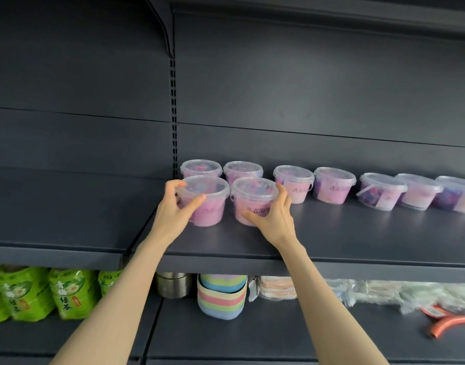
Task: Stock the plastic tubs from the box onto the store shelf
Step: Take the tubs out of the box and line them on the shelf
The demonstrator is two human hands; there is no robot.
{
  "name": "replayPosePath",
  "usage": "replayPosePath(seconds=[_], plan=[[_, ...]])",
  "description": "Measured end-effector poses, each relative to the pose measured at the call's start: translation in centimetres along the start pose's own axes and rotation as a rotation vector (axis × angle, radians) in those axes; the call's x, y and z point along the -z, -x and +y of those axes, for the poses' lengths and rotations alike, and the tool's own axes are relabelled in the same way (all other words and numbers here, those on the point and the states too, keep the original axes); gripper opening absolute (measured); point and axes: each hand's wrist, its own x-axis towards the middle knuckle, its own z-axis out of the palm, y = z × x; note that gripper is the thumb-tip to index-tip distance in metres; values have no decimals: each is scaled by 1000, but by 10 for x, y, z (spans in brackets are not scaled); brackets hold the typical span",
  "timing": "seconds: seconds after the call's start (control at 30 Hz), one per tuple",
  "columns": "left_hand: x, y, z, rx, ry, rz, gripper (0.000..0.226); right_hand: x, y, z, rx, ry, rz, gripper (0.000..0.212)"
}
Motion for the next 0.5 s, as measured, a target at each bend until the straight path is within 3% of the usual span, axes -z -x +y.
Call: replayPosePath(seconds=[0.1,0.27,0.4,0.5], plan=[[0,-8,-4,102,116,25,64,-2,-1,0,3,32,-21,106],[-18,5,-1,72,-178,37,114,-4,-2,-1,-14,53,-86,119],[-11,-6,-12,108,-237,66,111,-4,0,-2,-3,133,-61,118],[-7,-17,-19,162,-190,-36,110,-7,-3,-6,-7,174,-57,121]])
